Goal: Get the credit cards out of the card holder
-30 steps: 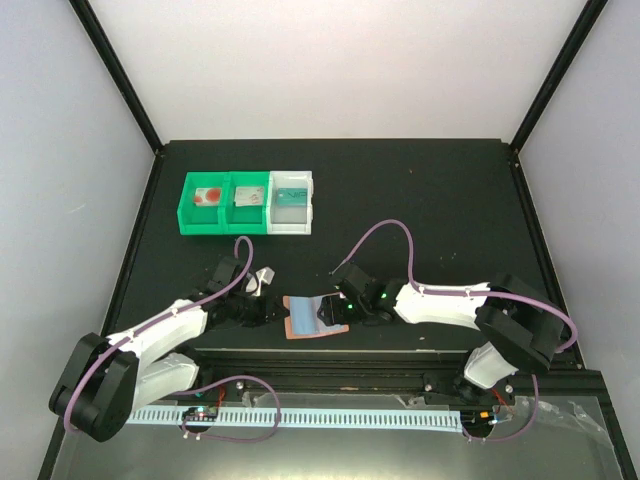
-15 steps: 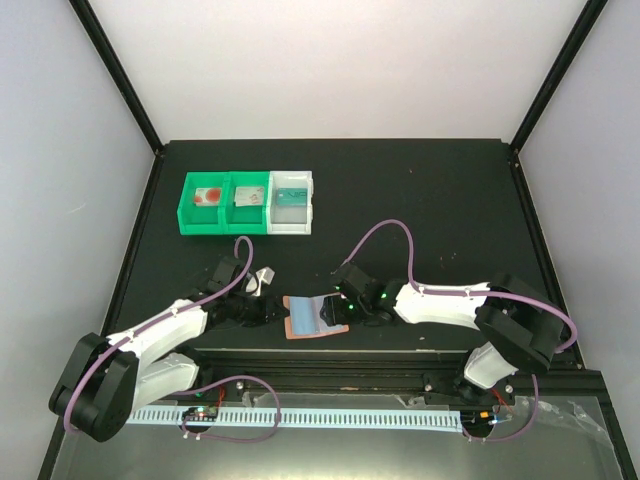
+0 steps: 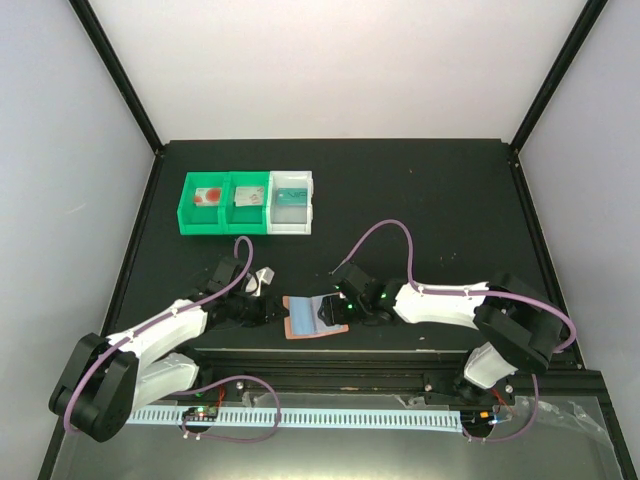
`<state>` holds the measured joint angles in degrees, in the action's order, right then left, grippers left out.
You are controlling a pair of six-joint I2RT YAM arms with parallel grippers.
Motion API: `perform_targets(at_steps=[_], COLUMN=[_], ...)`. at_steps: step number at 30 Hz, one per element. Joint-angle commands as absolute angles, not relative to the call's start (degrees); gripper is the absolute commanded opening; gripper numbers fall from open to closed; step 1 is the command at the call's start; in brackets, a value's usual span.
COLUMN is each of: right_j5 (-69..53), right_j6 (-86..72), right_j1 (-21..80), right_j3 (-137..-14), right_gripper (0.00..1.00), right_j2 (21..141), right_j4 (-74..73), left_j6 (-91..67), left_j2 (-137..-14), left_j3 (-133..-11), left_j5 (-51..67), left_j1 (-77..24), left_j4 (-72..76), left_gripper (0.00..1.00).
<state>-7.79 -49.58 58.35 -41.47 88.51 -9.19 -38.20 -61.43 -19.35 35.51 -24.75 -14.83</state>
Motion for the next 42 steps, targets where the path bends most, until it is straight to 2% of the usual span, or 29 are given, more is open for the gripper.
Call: perform_targets(at_steps=[1,21,42], right_j5=[-8.7,-9.7,-15.6], right_j6=[-48.6,-48.5,-50.4], right_j1=[58.1,58.1,58.1], right_j3=[-41.5,-41.5,-38.9], right_gripper=[0.56,0.55,0.54], right_j2=[89.4,86.4,85.1], right_j4=[-7.4,-6.1,2.6], left_j6=[-38.0,-38.0,-38.0], left_j2=[-60.3,-60.3,-60.3], left_j3=[-19.4,-19.3,-19.2], left_j5=[34.9,34.9,34.9], left_j1=[-24.9,-24.9,-24.9], left_j4=[-15.4,-15.4,-15.4], left_gripper=[0.04,0.04,0.04])
